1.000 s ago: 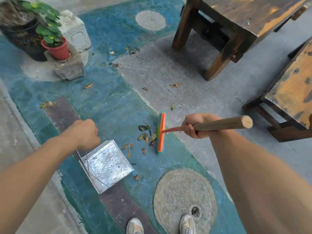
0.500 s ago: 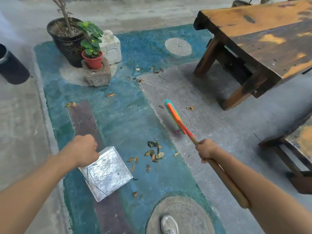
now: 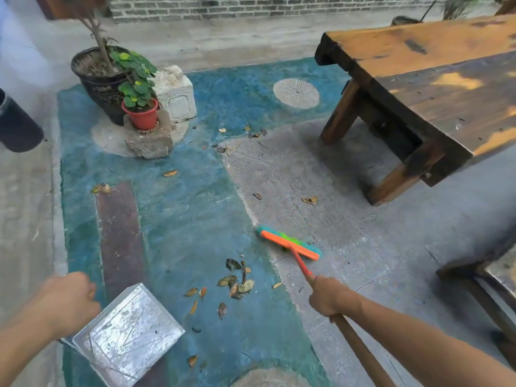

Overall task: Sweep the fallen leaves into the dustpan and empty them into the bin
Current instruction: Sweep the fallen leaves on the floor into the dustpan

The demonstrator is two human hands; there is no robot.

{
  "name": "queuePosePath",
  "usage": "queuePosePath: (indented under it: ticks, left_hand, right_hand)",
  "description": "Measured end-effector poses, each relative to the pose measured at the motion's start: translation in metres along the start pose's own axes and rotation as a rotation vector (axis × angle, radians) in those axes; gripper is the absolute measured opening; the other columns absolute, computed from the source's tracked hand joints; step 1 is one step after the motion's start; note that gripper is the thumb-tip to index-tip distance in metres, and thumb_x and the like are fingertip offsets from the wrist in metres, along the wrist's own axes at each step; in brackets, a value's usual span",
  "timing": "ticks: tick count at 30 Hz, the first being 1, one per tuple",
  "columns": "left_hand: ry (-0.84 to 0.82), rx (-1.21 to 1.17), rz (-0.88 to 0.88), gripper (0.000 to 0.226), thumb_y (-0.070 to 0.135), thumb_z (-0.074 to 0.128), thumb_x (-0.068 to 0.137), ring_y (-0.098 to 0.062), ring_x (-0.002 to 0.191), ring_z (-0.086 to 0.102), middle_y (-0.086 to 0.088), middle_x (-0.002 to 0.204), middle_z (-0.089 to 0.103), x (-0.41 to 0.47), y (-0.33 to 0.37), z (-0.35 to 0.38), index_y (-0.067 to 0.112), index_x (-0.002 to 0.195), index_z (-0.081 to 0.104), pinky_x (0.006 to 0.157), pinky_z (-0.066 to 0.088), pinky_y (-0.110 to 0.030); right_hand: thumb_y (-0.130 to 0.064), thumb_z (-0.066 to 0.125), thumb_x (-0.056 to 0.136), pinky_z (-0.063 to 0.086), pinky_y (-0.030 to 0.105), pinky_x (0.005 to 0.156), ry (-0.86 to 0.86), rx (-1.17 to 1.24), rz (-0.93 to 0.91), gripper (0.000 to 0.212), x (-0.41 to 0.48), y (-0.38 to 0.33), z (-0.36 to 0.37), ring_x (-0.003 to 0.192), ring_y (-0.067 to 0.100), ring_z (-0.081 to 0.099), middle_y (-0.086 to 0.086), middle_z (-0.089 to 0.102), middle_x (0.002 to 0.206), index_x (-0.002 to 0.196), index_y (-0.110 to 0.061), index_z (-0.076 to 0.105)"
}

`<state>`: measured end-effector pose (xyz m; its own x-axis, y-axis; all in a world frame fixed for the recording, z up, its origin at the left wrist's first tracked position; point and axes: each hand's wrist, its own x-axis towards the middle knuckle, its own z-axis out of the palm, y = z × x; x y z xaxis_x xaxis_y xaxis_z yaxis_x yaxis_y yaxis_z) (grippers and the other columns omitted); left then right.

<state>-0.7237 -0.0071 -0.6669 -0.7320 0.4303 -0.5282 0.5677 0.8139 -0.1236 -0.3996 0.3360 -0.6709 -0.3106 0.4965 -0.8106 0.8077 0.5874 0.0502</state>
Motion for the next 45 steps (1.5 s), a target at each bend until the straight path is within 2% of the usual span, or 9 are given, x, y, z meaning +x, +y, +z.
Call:
queuePosePath:
  ticks: [4, 10, 15, 22, 25, 30, 34, 41, 45]
  left_hand:
    - [-0.052, 0.029, -0.004, 0.025, 0.03, 0.054, 0.065, -0.023, 0.062, 0.051, 0.0, 0.061, 0.052, -0.006, 0.029, -0.018, 0.009, 0.057, 0.042, 0.057, 0.041, -0.024]
    - [-0.034, 0.048, -0.008, 0.024, 0.026, 0.047, 0.081, -0.022, 0.082, 0.06, -0.005, 0.097, 0.068, -0.018, 0.055, -0.042, 0.014, 0.081, 0.068, 0.072, 0.048, -0.023]
    - [-0.064, -0.048, -0.039, 0.017, 0.023, 0.049, 0.075, -0.025, 0.071, 0.057, -0.005, 0.077, 0.061, -0.027, 0.061, -0.033, 0.014, 0.066, 0.061, 0.071, 0.053, -0.025]
    - [-0.083, -0.149, -0.049, 0.021, 0.016, 0.052, 0.079, -0.027, 0.07, 0.051, -0.005, 0.064, 0.049, -0.054, 0.049, -0.037, 0.006, 0.062, 0.06, 0.073, 0.052, -0.03]
    - [-0.09, -0.238, -0.078, 0.03, 0.011, 0.055, 0.073, -0.026, 0.059, 0.045, -0.005, 0.055, 0.045, -0.066, 0.03, -0.033, 0.01, 0.046, 0.041, 0.061, 0.049, -0.031]
    - [-0.087, -0.316, -0.147, 0.028, 0.012, 0.054, 0.069, -0.026, 0.056, 0.042, -0.009, 0.05, 0.041, -0.095, -0.002, -0.024, 0.009, 0.046, 0.039, 0.054, 0.041, -0.028]
    - [-0.083, -0.349, -0.185, 0.029, 0.008, 0.053, 0.07, -0.024, 0.055, 0.04, -0.007, 0.047, 0.038, -0.113, -0.03, -0.009, 0.009, 0.045, 0.039, 0.053, 0.038, -0.025]
    - [-0.074, -0.349, -0.223, 0.03, 0.012, 0.057, 0.074, -0.026, 0.059, 0.049, -0.003, 0.049, 0.044, -0.156, -0.068, 0.013, 0.007, 0.048, 0.044, 0.059, 0.046, -0.028]
    - [-0.083, -0.329, -0.245, 0.025, 0.012, 0.057, 0.073, -0.024, 0.058, 0.051, -0.002, 0.05, 0.049, -0.174, -0.094, 0.021, 0.007, 0.05, 0.048, 0.07, 0.054, -0.032]
  right_hand:
    - [-0.011, 0.038, 0.083, 0.045, 0.025, 0.036, -0.035, 0.0, -0.057, 0.022, -0.024, 0.034, -0.018, 0.066, 0.03, 0.066, 0.006, 0.054, 0.069, 0.099, -0.009, 0.053]
    - [-0.025, 0.041, 0.09, 0.049, 0.029, 0.037, 0.037, 0.018, -0.194, 0.023, -0.036, 0.045, -0.045, 0.039, 0.022, 0.056, 0.006, 0.06, 0.078, 0.095, -0.014, 0.06]
    - [-0.021, 0.038, 0.092, 0.046, 0.027, 0.041, 0.084, -0.124, -0.299, 0.019, 0.002, -0.018, -0.034, 0.042, 0.019, 0.054, 0.006, 0.057, 0.081, 0.105, -0.017, 0.052]
    - [-0.009, 0.04, 0.087, 0.046, 0.03, 0.042, -0.082, -0.159, -0.342, 0.075, 0.01, -0.062, 0.031, 0.053, 0.022, 0.055, 0.011, 0.054, 0.086, 0.154, -0.028, 0.012]
    - [-0.013, 0.036, 0.079, 0.058, 0.037, 0.069, -0.121, -0.119, -0.369, 0.083, -0.013, -0.042, 0.055, 0.084, 0.029, 0.066, 0.012, 0.063, 0.109, 0.15, -0.047, 0.009]
    - [-0.023, 0.042, 0.085, 0.045, 0.025, 0.055, -0.064, -0.099, -0.41, 0.032, -0.048, -0.006, 0.06, 0.077, 0.024, 0.065, 0.0, 0.061, 0.082, 0.112, -0.029, 0.059]
    - [-0.031, 0.041, 0.091, 0.038, 0.032, 0.06, 0.011, -0.157, -0.529, 0.022, -0.057, -0.014, 0.073, 0.075, 0.026, 0.057, -0.003, 0.058, 0.077, 0.11, -0.033, 0.051]
    - [-0.027, 0.034, 0.101, 0.041, 0.027, 0.047, 0.042, -0.405, -0.686, 0.067, -0.03, -0.103, 0.095, 0.053, 0.022, 0.052, 0.008, 0.051, 0.072, 0.142, -0.064, -0.003]
    - [-0.021, 0.036, 0.1, 0.043, 0.034, 0.068, 0.001, -0.533, -0.669, 0.072, -0.037, -0.112, 0.102, 0.074, 0.027, 0.051, 0.01, 0.052, 0.089, 0.142, -0.064, -0.003]
